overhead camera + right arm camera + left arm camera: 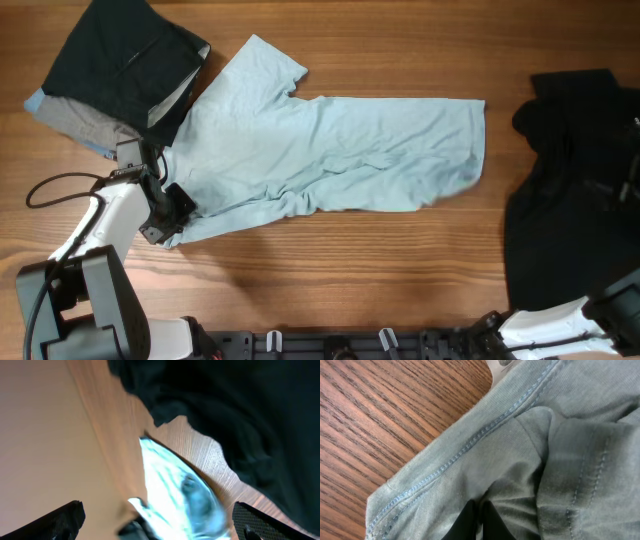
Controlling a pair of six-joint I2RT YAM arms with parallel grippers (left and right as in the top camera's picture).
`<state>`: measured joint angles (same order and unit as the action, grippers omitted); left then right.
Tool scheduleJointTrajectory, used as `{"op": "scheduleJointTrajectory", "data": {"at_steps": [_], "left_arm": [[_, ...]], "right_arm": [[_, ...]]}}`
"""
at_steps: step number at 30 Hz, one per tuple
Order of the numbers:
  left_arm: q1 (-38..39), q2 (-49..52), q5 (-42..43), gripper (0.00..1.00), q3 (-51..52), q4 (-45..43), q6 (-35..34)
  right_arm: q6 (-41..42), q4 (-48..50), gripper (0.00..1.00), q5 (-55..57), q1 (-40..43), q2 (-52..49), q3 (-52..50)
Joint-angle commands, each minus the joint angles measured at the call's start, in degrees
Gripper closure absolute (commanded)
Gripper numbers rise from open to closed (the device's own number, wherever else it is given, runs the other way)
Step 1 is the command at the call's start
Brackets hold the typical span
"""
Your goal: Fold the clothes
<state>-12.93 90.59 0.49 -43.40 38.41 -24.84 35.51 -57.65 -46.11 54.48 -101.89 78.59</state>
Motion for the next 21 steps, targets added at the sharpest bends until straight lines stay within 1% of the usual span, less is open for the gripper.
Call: {"op": "scheduleJointTrajectory", "data": {"at_steps": [1, 2, 6, 10, 12, 15, 18, 20, 21], "left_arm": [[-1.16, 3.39, -5.44, 0.93, 2.36, -0.09, -1.14], [-1.16, 3.39, -5.44, 0.93, 2.36, -0.09, -1.14], [-0.74, 3.39, -4.83, 0.9, 2.36, -0.13, -1.11], [0.55, 3.39, -4.44, 0.84, 2.19, -0.39, -0.9], [1.16, 3.39, -4.46, 0.8, 2.12, -0.52, -0.85], [2.1, 3.39, -4.42, 0.72, 2.03, -0.63, 0.33], [2.82, 3.39, -4.42, 0.64, 1.97, -0.79, 0.37], [3.13, 3.39, -4.42, 0.6, 1.97, -0.76, 0.37], [3.21, 3.39, -4.42, 0.59, 1.97, -0.76, 0.37]], "right_arm": [[5.18, -0.22, 0.0, -3.54, 2.69, 1.07, 1.4], [4.31, -0.09, 0.0, -3.54, 3.28, 1.07, 1.4], [-3.87, 0.26, 0.01, -3.52, 2.64, 1.07, 1.4], [-17.57, -0.92, 0.09, -2.89, -2.14, 1.07, 1.4], [-22.34, -2.69, 0.1, -0.35, -5.99, 1.07, 1.4], [-28.06, -6.38, 0.1, 10.36, -15.74, 1.07, 1.4], [-27.39, -7.58, 0.1, 22.88, -26.18, 1.07, 1.38], [-26.93, -7.61, 0.1, 27.89, -33.86, 1.05, 1.33], [-26.34, -7.69, 0.11, 29.66, -36.09, 0.98, 1.33]]}}
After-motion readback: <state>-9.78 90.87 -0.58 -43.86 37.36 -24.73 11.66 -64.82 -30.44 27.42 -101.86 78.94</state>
